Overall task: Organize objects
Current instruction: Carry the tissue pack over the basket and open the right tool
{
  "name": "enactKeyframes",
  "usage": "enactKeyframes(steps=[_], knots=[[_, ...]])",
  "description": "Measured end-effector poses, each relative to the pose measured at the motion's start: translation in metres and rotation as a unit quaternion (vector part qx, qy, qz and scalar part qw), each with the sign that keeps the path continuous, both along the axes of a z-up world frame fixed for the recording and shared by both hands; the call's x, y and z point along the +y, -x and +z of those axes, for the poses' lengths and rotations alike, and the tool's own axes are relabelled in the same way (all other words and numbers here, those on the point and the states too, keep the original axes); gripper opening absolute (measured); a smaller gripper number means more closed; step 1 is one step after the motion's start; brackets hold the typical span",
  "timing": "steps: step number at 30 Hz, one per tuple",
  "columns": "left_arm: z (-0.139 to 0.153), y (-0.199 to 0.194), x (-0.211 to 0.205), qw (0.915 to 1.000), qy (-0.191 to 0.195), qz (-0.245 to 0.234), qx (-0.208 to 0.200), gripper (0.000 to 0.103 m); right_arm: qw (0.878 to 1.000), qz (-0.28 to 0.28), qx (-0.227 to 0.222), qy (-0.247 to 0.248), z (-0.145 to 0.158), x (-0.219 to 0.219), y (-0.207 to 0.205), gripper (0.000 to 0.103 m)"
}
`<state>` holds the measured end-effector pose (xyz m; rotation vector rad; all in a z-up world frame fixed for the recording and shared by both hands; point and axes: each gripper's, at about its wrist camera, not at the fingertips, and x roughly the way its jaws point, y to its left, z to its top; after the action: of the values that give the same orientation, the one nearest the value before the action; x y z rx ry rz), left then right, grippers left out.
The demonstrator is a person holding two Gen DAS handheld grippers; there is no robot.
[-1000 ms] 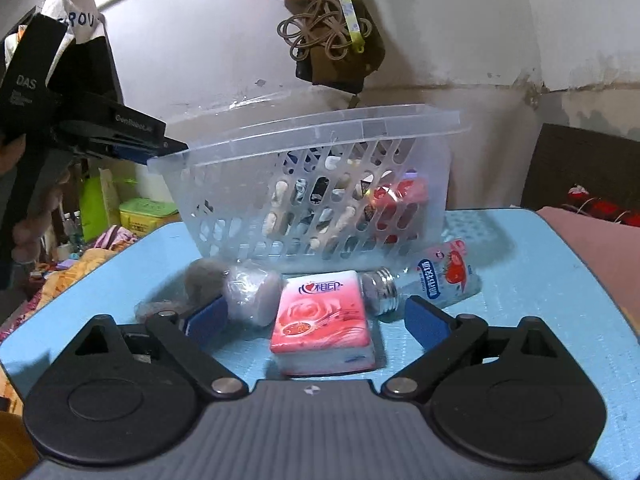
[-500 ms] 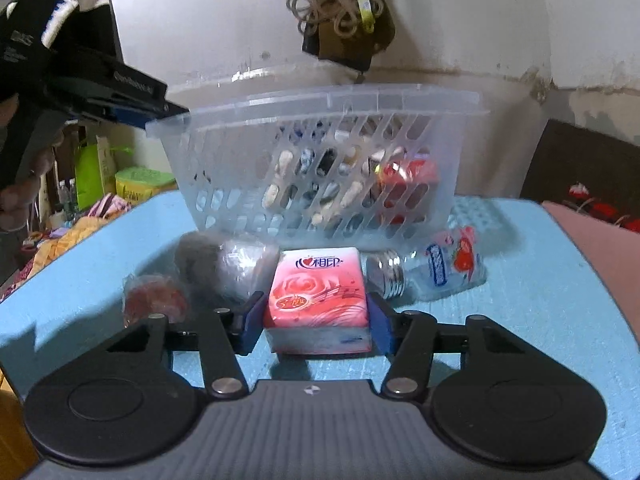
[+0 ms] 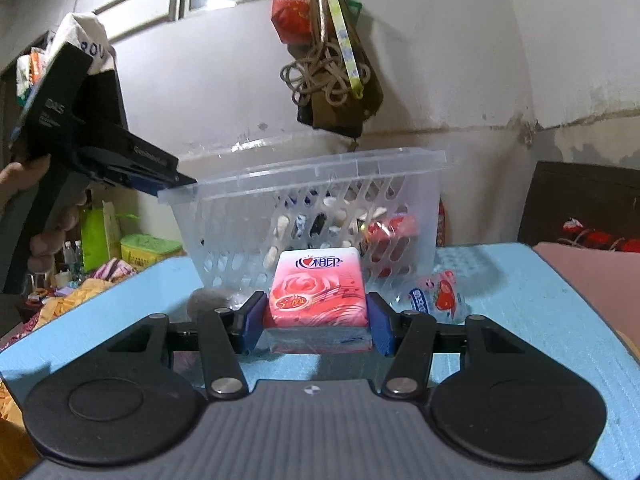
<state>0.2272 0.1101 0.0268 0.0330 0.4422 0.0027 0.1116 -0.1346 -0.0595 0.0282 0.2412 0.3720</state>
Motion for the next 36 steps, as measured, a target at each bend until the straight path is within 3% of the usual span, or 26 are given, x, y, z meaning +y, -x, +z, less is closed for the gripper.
enactKeyframes(steps=[16, 24, 28, 36], knots=[[0.0, 0.001, 0.001, 1.0, -0.004, 0.0, -0.002, 0.04, 0.999, 0.0, -0.027, -0.041, 0.008, -0.014, 0.007, 0.057], [-0.001, 0.002, 0.001, 1.0, -0.004, 0.0, -0.002, 0.04, 0.996, 0.027, -0.055, -0.059, 0.065, -0.025, 0.016, 0.057], [-0.001, 0.001, 0.0, 1.0, -0.005, -0.001, -0.003, 0.04, 0.997, 0.016, -0.075, -0.02, 0.101, -0.014, -0.006, 0.057], [-0.002, 0.001, -0.001, 1.0, -0.002, 0.003, 0.001, 0.04, 0.998, 0.046, 0.0, 0.032, 0.135, 0.026, -0.09, 0.057]])
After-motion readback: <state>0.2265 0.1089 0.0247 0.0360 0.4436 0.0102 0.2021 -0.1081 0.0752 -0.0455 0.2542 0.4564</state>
